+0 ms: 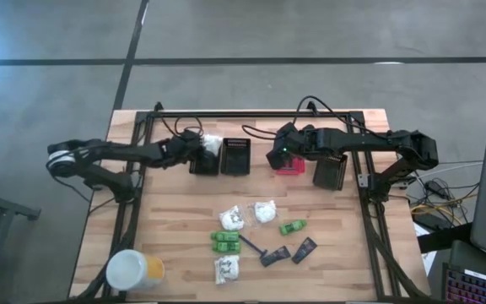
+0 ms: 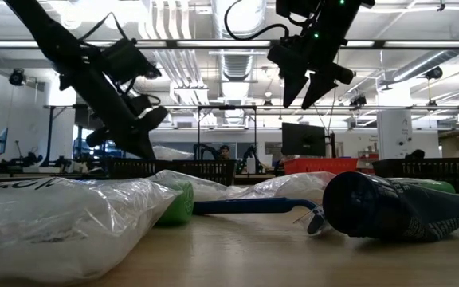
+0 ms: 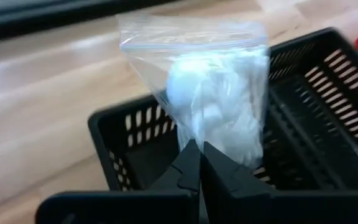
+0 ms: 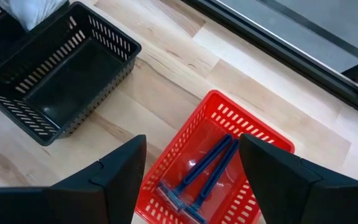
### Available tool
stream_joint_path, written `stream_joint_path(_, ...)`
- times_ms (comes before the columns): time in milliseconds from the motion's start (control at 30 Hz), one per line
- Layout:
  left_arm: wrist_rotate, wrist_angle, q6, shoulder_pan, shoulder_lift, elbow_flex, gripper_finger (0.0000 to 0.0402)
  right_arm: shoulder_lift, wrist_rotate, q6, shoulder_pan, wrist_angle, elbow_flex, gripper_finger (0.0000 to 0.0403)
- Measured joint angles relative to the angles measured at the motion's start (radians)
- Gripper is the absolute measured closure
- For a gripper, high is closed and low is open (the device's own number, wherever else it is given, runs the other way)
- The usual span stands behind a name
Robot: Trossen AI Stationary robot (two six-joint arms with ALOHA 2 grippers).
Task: Pick & Place Travel size toiletries
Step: Put the white cotton pack into the left black bin
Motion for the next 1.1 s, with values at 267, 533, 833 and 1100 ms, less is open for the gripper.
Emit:
stream_joint_path(267, -0.03, -0.001, -0.041, -0.001, 0.026, 0.0, 0.0309, 0.0, 0.0, 0.0, 0.0, -0.001, 0.0, 0.0123)
stream_joint_path(533, -0.082, -0.041, 0.039, -0.001, -0.055, 0.027, 0.026, 0.0, 0.0, -0.002, 0.0, -0.002, 0.0, 0.0103)
stream_joint_path(833, 0.274, -0.123, 0.065, -0.015, -0.233, 0.084, 0.0255, 0.0, -0.005, -0.049, 0.0, -0.003, 0.0, 0.009)
stream_joint_path(1100, 0.782, -0.122, -0.085, -0.092, -0.263, 0.077, 0.0255, 0.0, -0.008, -0.06, 0.0, -0.002, 0.0, 0.0108)
